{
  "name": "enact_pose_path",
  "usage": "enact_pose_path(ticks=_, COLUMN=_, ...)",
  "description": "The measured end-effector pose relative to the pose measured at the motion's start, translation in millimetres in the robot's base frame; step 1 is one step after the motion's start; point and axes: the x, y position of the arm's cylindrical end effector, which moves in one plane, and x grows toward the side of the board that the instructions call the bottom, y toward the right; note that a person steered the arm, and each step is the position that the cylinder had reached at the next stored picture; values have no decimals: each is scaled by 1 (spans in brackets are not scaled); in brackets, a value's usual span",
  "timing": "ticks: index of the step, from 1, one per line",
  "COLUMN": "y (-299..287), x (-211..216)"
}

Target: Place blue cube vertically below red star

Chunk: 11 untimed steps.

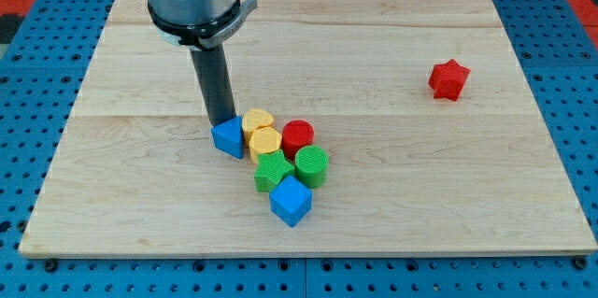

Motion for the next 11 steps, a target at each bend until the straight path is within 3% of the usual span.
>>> enact_pose_path(ticks=2, y=-1, x=5)
enact_pose_path(ticks=3, y=-35, x=69)
enact_pose_path(ticks=4, y=-31, x=81)
enact_pose_path(ticks=6, y=55, x=95)
enact_pose_path(ticks=8, y=48, x=131)
enact_pose_path(ticks=10, y=219, x=90)
enact_pose_path(ticks=11, y=230, x=87)
